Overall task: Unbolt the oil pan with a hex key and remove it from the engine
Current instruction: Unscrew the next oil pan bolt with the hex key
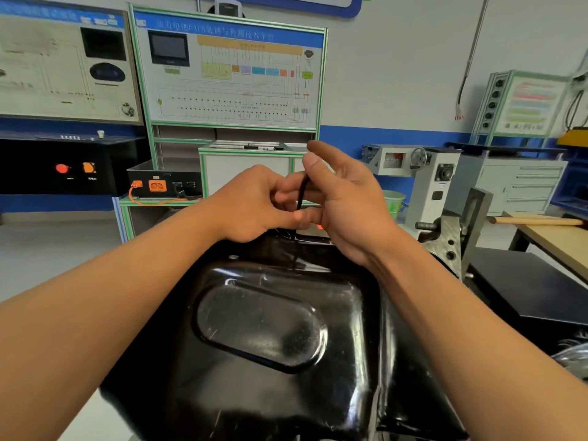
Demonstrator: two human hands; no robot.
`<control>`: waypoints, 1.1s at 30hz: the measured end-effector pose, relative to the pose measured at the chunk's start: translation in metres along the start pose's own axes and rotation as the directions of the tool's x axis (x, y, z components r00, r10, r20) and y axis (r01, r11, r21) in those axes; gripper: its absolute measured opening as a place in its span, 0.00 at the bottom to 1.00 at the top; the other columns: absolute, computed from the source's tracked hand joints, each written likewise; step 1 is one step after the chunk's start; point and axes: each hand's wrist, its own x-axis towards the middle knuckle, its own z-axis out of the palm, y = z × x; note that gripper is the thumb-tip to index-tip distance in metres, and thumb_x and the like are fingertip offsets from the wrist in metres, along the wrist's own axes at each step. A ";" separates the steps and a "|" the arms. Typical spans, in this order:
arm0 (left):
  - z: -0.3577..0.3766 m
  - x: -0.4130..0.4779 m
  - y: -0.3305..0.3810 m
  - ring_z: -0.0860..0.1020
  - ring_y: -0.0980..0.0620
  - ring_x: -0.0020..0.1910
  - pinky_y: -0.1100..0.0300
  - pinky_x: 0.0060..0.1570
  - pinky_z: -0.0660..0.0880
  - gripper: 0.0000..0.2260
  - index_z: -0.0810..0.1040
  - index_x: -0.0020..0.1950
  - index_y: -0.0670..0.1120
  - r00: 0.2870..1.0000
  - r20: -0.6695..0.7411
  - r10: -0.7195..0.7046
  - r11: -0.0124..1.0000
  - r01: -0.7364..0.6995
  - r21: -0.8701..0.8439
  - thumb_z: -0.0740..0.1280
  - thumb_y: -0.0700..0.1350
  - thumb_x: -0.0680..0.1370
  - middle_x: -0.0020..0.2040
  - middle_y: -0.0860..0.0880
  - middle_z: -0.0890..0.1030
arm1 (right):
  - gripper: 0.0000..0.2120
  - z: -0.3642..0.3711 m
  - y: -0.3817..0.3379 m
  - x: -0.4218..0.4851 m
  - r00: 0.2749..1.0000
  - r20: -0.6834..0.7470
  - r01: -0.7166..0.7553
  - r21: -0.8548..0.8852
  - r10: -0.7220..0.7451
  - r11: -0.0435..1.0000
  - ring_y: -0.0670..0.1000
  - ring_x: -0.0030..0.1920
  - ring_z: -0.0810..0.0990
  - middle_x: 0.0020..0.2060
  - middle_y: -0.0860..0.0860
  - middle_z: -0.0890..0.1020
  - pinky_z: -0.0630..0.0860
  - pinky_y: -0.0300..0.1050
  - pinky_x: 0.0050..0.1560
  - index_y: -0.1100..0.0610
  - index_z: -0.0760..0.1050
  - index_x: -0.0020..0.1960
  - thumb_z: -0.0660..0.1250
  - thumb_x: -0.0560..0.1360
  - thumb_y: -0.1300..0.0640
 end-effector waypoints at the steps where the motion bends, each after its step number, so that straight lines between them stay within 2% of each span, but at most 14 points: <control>1: 0.000 0.000 -0.001 0.77 0.45 0.38 0.47 0.50 0.75 0.12 0.80 0.42 0.35 1.000 -0.006 -0.007 1.000 0.007 0.006 0.76 0.43 0.73 0.38 0.37 0.80 | 0.13 0.000 0.001 0.001 1.000 -0.005 -0.009 -0.006 0.009 1.000 0.51 0.37 0.85 0.34 0.52 0.85 0.77 0.39 0.27 0.53 0.65 0.67 0.62 0.83 0.56; 3: 0.001 -0.002 0.002 0.73 0.48 0.35 0.46 0.47 0.75 0.14 0.76 0.34 0.36 1.000 0.003 -0.024 1.000 0.024 -0.009 0.76 0.41 0.73 0.33 0.36 0.77 | 0.12 0.000 0.002 0.003 0.999 -0.031 -0.014 -0.058 0.012 0.998 0.50 0.35 0.84 0.31 0.51 0.83 0.75 0.39 0.26 0.56 0.67 0.65 0.62 0.83 0.54; 7: 0.000 -0.001 0.003 0.68 0.55 0.29 0.57 0.39 0.70 0.22 0.70 0.23 0.51 0.999 0.041 -0.033 0.996 0.036 -0.077 0.75 0.38 0.73 0.24 0.55 0.70 | 0.10 0.004 0.002 0.004 0.998 -0.051 0.021 -0.191 -0.031 0.981 0.50 0.31 0.81 0.29 0.51 0.82 0.71 0.37 0.24 0.60 0.71 0.57 0.62 0.83 0.52; 11: -0.003 -0.002 0.000 0.70 0.60 0.28 0.71 0.37 0.69 0.22 0.68 0.27 0.51 0.998 0.060 -0.013 0.993 0.020 -0.117 0.75 0.38 0.73 0.25 0.58 0.73 | 0.10 0.007 0.000 0.000 0.992 -0.080 0.081 -0.200 -0.099 0.976 0.49 0.29 0.80 0.32 0.56 0.83 0.72 0.37 0.24 0.61 0.76 0.45 0.66 0.81 0.56; 13: -0.004 -0.003 0.001 0.74 0.59 0.31 0.70 0.41 0.71 0.15 0.75 0.30 0.48 0.999 0.050 -0.004 0.997 0.007 -0.078 0.76 0.40 0.73 0.29 0.56 0.78 | 0.10 0.006 -0.001 -0.001 0.984 -0.077 0.135 -0.266 -0.161 0.954 0.51 0.31 0.79 0.35 0.61 0.84 0.73 0.38 0.26 0.60 0.79 0.41 0.68 0.80 0.57; 15: -0.004 -0.004 0.003 0.78 0.57 0.35 0.66 0.43 0.73 0.08 0.81 0.36 0.48 0.998 0.056 0.002 0.998 0.001 -0.062 0.76 0.40 0.72 0.34 0.53 0.82 | 0.12 0.008 -0.001 -0.004 0.977 0.014 0.201 -0.422 -0.215 0.884 0.50 0.35 0.78 0.35 0.60 0.83 0.75 0.39 0.33 0.59 0.82 0.40 0.68 0.80 0.56; 19: -0.004 -0.008 0.014 0.69 0.63 0.24 0.74 0.27 0.65 0.17 0.76 0.29 0.62 0.996 0.085 0.028 0.999 -0.024 -0.044 0.69 0.42 0.71 0.23 0.59 0.72 | 0.12 0.014 0.002 -0.008 0.970 0.137 0.244 -0.513 -0.202 0.823 0.57 0.42 0.80 0.38 0.57 0.82 0.78 0.50 0.51 0.58 0.81 0.38 0.71 0.78 0.55; 22: -0.002 -0.007 0.016 0.65 0.60 0.22 0.72 0.25 0.61 0.13 0.73 0.23 0.57 0.997 0.076 0.002 0.999 0.001 -0.046 0.67 0.45 0.67 0.21 0.58 0.68 | 0.09 0.011 0.002 -0.008 0.963 0.063 0.255 -0.535 -0.263 0.806 0.53 0.39 0.76 0.38 0.54 0.80 0.75 0.47 0.47 0.59 0.81 0.38 0.75 0.75 0.57; 25: -0.003 -0.004 0.012 0.62 0.58 0.24 0.66 0.27 0.60 0.14 0.71 0.21 0.53 0.998 0.060 -0.028 0.998 0.031 -0.048 0.69 0.45 0.67 0.21 0.56 0.65 | 0.05 0.011 0.003 -0.008 0.937 -0.058 0.231 -0.639 -0.345 0.734 0.42 0.36 0.75 0.36 0.45 0.80 0.73 0.37 0.42 0.50 0.82 0.41 0.78 0.71 0.54; 27: -0.003 -0.002 0.010 0.62 0.58 0.25 0.63 0.29 0.61 0.21 0.71 0.21 0.53 0.998 0.050 -0.034 0.998 0.037 -0.058 0.73 0.39 0.70 0.22 0.56 0.65 | 0.08 0.011 0.005 -0.008 0.920 -0.129 0.203 -0.651 -0.370 0.731 0.40 0.34 0.77 0.33 0.43 0.81 0.75 0.37 0.41 0.50 0.82 0.45 0.79 0.69 0.52; 29: -0.005 -0.002 0.008 0.69 0.59 0.25 0.64 0.30 0.67 0.21 0.77 0.24 0.56 1.000 0.023 -0.016 0.999 0.017 -0.035 0.73 0.36 0.73 0.23 0.57 0.73 | 0.13 0.010 0.005 -0.009 0.918 -0.133 0.211 -0.636 -0.374 0.742 0.41 0.38 0.82 0.36 0.44 0.84 0.82 0.44 0.46 0.54 0.83 0.53 0.78 0.71 0.53; 30: -0.004 -0.003 0.008 0.76 0.56 0.29 0.61 0.34 0.73 0.16 0.82 0.30 0.54 1.000 0.008 -0.008 1.000 0.009 -0.027 0.73 0.37 0.74 0.28 0.55 0.79 | 0.15 0.009 0.005 -0.010 0.921 -0.109 0.228 -0.627 -0.374 0.745 0.42 0.41 0.84 0.38 0.46 0.86 0.83 0.48 0.50 0.57 0.82 0.58 0.75 0.73 0.54; 32: -0.004 -0.003 0.007 0.79 0.43 0.38 0.48 0.47 0.76 0.05 0.83 0.37 0.44 1.000 -0.016 -0.023 1.000 0.023 -0.015 0.75 0.40 0.73 0.37 0.39 0.83 | 0.16 0.008 0.006 -0.010 0.932 -0.046 0.260 -0.607 -0.361 0.750 0.45 0.42 0.85 0.38 0.48 0.86 0.82 0.54 0.54 0.60 0.77 0.66 0.69 0.79 0.58; 33: -0.005 -0.003 0.006 0.76 0.43 0.37 0.45 0.48 0.74 0.09 0.79 0.34 0.42 0.999 -0.028 -0.027 0.999 0.026 -0.018 0.76 0.41 0.73 0.36 0.36 0.80 | 0.17 0.007 0.006 -0.010 0.939 -0.015 0.268 -0.597 -0.344 0.756 0.45 0.41 0.85 0.36 0.49 0.86 0.81 0.55 0.56 0.61 0.75 0.68 0.66 0.81 0.59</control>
